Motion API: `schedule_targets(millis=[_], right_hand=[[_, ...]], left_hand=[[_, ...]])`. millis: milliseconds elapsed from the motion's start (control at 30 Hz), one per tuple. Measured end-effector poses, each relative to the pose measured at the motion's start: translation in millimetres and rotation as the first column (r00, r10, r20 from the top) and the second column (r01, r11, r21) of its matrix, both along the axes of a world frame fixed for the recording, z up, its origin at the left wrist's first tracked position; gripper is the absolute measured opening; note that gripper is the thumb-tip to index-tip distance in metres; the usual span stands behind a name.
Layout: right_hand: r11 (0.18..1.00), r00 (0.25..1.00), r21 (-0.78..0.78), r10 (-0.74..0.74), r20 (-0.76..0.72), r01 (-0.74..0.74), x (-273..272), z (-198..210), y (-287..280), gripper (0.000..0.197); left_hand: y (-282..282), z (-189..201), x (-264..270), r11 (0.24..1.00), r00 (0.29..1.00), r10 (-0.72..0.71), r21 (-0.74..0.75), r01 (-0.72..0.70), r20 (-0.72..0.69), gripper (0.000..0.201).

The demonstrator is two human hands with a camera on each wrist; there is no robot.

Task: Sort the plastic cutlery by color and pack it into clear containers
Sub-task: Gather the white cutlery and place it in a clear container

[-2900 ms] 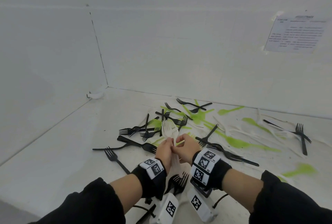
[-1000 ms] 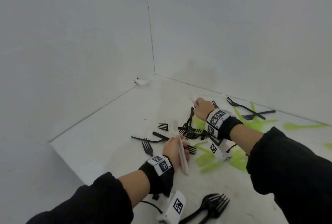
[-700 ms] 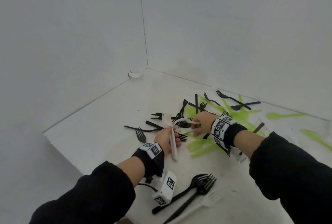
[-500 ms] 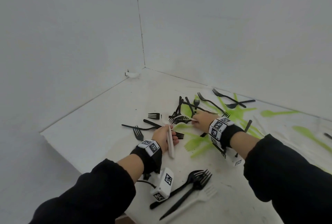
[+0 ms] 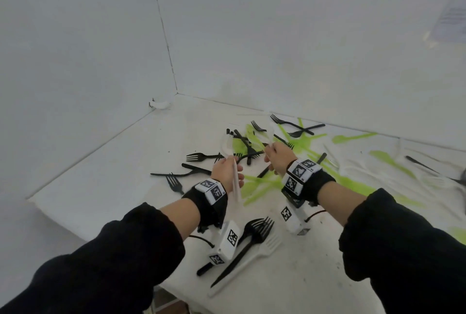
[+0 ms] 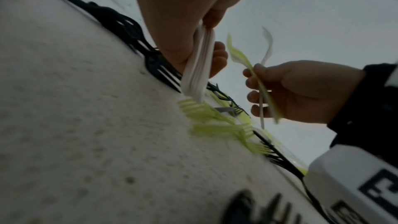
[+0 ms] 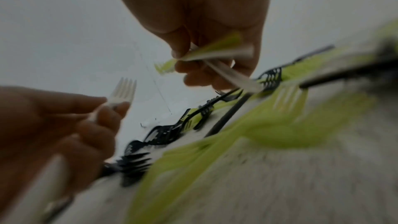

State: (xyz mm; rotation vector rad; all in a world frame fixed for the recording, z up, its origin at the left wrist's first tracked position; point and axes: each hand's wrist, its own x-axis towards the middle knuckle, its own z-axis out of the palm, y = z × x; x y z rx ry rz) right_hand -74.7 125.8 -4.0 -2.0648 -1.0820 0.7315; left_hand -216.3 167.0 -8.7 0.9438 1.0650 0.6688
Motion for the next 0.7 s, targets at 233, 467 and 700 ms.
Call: schedule_targets(millis=[233, 467, 700], right_hand=[[0.979, 0.976, 0.047, -0.194, -0.100, 0.199, -4.7, 6.5, -42.7, 0.015], [0.962, 0.963, -0.088, -0.265, -0.057, 0.259, 30.2, 4.5, -92.6, 0.026], [0.930, 0.951, -0.207, -0.289, 0.108, 0.305, 41.1, 10.2, -123.6, 0.032]], left_hand=[[-34.8, 8.5, 36.4, 0.984, 0.985, -0.162, 0.061, 0.165, -0.062, 0.017], [-64.5, 2.2, 54.1, 0.980, 0.982, -0.181, 0.076, 0.184, -0.050, 0.015], [-87.2, -2.0, 70.1, 0.978, 0.978, -0.203, 0.035, 0.205, -0.049, 0.017]])
